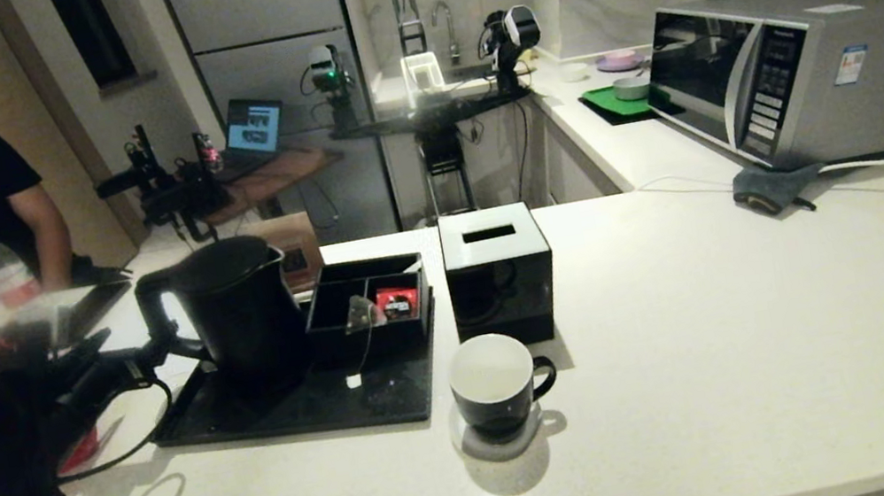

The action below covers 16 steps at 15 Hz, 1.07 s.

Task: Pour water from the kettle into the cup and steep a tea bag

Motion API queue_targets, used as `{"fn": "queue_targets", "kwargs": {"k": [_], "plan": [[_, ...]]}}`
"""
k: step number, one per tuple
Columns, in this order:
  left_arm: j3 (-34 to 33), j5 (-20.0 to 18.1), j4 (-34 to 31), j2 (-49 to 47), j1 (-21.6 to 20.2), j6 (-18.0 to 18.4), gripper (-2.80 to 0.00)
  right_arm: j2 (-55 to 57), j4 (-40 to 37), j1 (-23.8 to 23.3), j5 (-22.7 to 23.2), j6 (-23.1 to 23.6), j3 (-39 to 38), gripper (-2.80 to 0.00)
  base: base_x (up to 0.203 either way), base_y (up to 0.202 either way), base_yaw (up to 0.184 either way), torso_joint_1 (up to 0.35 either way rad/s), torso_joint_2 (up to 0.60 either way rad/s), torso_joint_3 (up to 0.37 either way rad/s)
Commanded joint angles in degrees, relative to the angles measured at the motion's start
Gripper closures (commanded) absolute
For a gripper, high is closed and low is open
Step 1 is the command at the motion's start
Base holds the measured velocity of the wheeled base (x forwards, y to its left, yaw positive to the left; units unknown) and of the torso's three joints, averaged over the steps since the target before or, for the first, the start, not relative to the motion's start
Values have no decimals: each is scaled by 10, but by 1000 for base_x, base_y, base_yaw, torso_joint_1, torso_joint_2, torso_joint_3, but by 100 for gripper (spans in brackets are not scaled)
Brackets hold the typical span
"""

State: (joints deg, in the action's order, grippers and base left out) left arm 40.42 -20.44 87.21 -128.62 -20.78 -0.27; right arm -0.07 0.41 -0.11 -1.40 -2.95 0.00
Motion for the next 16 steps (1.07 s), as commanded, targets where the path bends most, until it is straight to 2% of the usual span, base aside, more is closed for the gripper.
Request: {"fn": "queue_targets", "kwargs": {"k": [1, 6, 11, 16], "plan": [[19, -1, 27, -11, 1, -7, -280, 1, 0, -1, 0, 0, 1, 0, 0, 0, 0, 0, 0, 0], [19, -13, 27, -13, 11, -17, -280, 1, 0, 0, 0, 0, 0, 0, 0, 0, 0, 0, 0, 0], [19, -15, 27, -8, 33, -14, -280, 1, 0, -1, 0, 0, 1, 0, 0, 0, 0, 0, 0, 0], [24, -14, 27, -15, 37, -13, -280, 1, 0, 0, -1, 0, 1, 0, 0, 0, 0, 0, 0, 0]]}}
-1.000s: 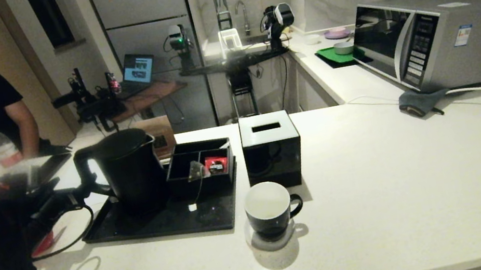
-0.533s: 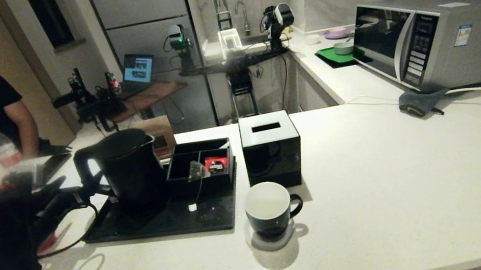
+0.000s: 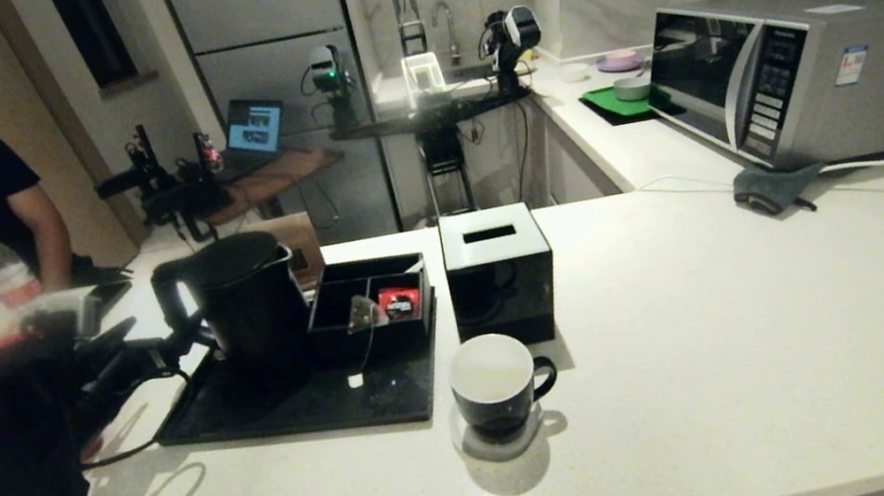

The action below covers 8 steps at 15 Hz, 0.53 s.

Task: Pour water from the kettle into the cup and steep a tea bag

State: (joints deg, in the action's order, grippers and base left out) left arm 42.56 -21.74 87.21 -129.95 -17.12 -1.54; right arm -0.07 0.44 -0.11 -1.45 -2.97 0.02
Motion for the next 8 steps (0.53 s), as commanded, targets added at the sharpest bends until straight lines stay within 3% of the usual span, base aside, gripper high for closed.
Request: {"fn": "queue_targets", "kwargs": {"k": [1, 8], "plan": [[3, -1, 27, -1, 1, 0, -280, 1, 0, 0, 0, 1, 0, 0, 0, 0, 0, 0, 0, 0], [29, -1, 27, -15, -5, -4, -280, 1, 0, 0, 0, 0, 1, 0, 0, 0, 0, 0, 0, 0]]}}
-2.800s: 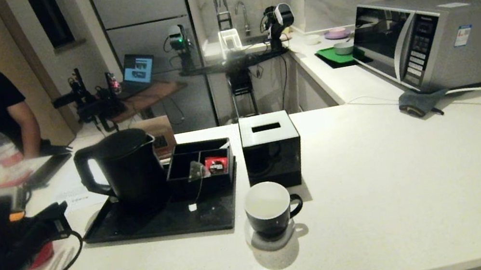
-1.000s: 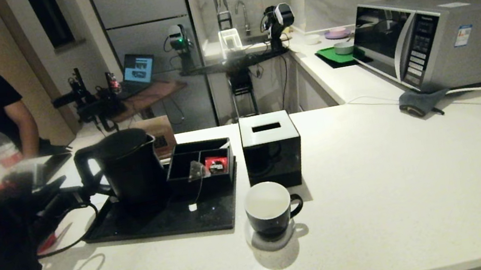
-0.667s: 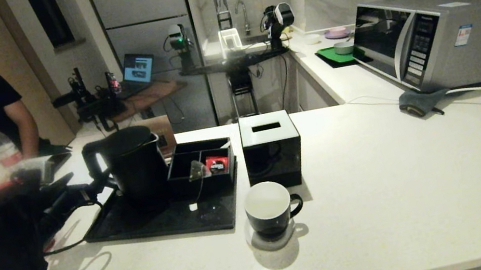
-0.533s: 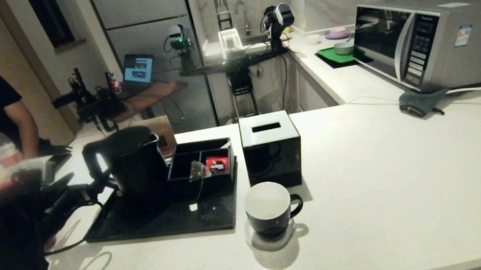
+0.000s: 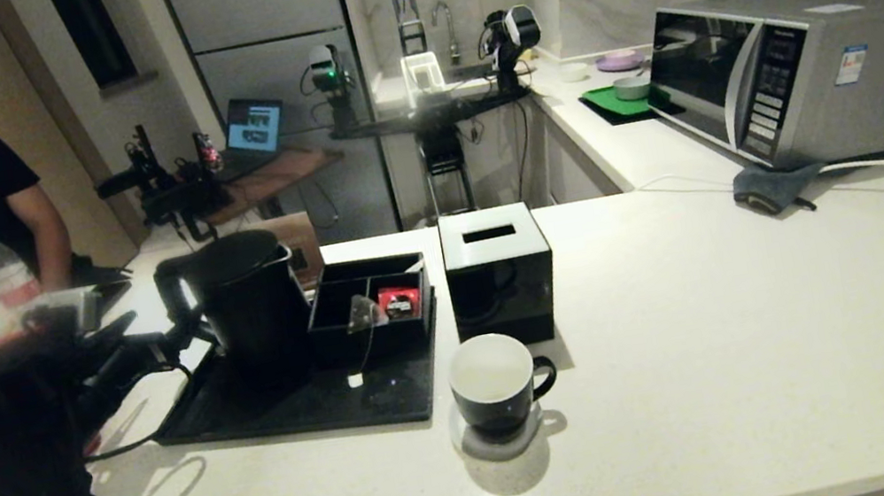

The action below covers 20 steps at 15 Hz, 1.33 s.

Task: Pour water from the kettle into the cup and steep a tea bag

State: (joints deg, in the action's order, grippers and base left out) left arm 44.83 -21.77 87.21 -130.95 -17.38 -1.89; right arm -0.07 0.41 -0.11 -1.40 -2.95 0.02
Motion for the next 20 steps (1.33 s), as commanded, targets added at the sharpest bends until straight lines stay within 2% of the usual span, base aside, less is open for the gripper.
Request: {"fn": "queue_targets", "kwargs": {"k": [1, 13, 20], "plan": [[7, -1, 27, -6, -4, 0, -280, 1, 0, 0, 0, 0, 1, 0, 0, 0, 0, 0, 0, 0], [14, -1, 27, -13, -11, 0, -280, 1, 0, -1, 0, 0, 0, 0, 0, 0, 0, 0, 0, 0], [46, -2, 27, -37, -10, 0, -280, 1, 0, 0, -1, 0, 0, 0, 0, 0, 0, 0, 0, 0]]}}
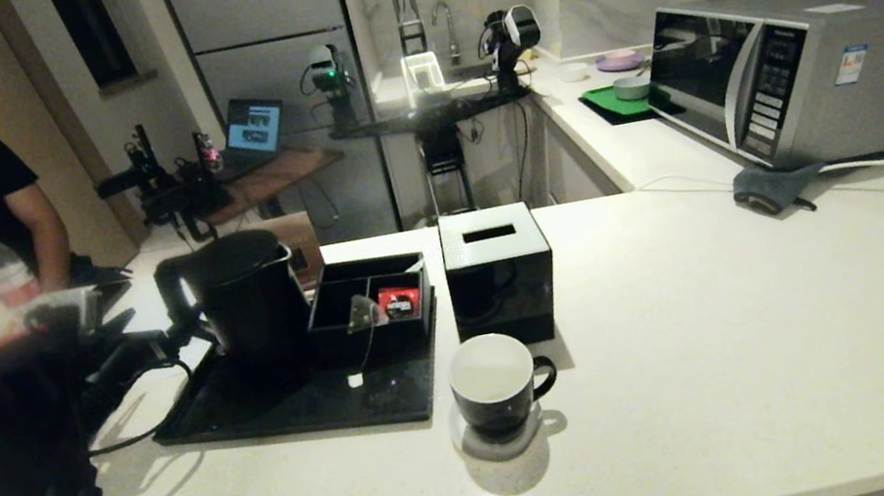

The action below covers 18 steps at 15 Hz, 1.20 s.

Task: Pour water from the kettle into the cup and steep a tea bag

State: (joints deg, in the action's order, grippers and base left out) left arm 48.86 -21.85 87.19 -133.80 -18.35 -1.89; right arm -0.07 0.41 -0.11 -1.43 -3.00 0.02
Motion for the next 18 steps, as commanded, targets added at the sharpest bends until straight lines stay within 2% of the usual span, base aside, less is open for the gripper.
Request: {"fn": "queue_targets", "kwargs": {"k": [1, 18], "plan": [[12, -1, 28, -14, 1, 0, -280, 1, 0, 0, 0, 0, 0, 0, 0, 0, 0, 0, 0, 0], [113, 3, 28, -73, 11, -1, -280, 1, 0, 0, 0, 0, 0, 0, 0, 0, 0, 0, 0, 0]]}}
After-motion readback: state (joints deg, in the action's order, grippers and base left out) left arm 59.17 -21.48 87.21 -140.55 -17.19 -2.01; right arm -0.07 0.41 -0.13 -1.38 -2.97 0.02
